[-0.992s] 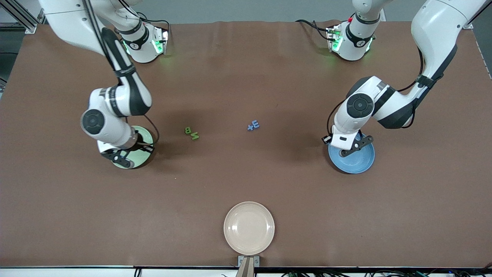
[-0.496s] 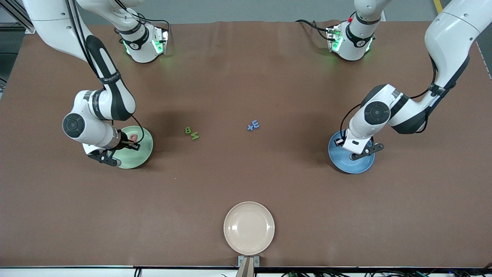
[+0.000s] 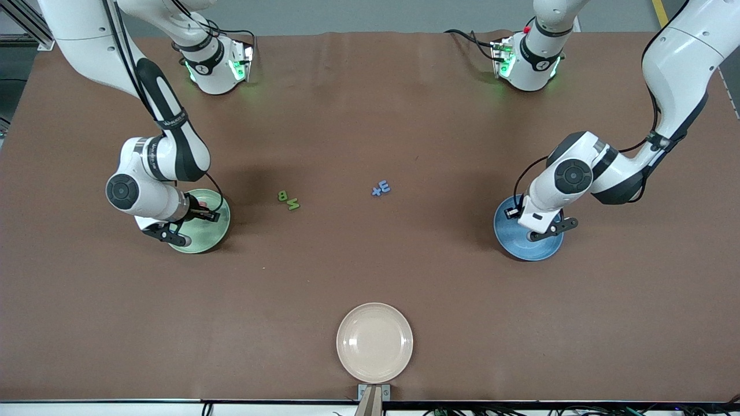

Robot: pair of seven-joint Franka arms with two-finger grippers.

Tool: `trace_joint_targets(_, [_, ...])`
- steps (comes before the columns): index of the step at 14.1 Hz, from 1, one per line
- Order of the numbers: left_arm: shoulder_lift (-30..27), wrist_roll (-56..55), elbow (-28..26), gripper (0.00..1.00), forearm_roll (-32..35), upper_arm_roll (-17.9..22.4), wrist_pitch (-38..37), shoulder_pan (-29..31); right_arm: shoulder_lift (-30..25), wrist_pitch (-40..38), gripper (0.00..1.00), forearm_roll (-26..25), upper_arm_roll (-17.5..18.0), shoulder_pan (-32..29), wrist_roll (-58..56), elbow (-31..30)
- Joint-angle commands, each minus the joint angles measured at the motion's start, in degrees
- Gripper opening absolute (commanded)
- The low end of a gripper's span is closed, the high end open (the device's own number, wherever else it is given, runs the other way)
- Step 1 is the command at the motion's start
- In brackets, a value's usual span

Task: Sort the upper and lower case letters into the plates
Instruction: 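Move both grippers back to the remaining letters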

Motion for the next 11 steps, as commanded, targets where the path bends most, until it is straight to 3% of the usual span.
trace_joint_targets(1, [0.3,1.1,-0.5,0.14,2.1,0.4,0.5,0.6,-1.5,-2.3,1.00,0.2,0.5,2.5,7.1,1.0])
trace_joint_targets(5, [0.6,1.8,-0.7,0.15,3.3,1.3,0.5,0.5,-1.9,-0.4,1.00,0.5,0.4,10.7,19.4,0.5])
trace_joint_targets(7, [0.5,1.8,-0.7,0.20,3.3,1.3,0.5,0.5,-1.5,3.5,1.00,0.5,0.4,14.7,25.0,-1.5])
trace_joint_targets(8, [0.2,1.7,-0.5,0.40,3.3,1.3,0.5,0.5,-1.5,6.2,1.00,0.5,0.4,16.4,27.1,-2.4])
trace_joint_targets(9, [-0.4,1.4,-0.4,0.76,3.2,1.1,0.4,0.6,-1.3,8.9,1.00,0.5,0.4,17.8,29.0,-3.7])
trace_joint_targets(10, [-1.4,1.3,-0.3,0.91,3.0,0.6,0.0,0.7,-0.9,10.8,1.00,0.5,0.4,18.9,30.1,-4.4])
trace_joint_targets(11, [-2.5,0.9,0.0,1.00,2.0,-2.0,-0.7,0.7,-0.6,11.5,1.00,0.5,0.3,19.7,30.9,-5.0])
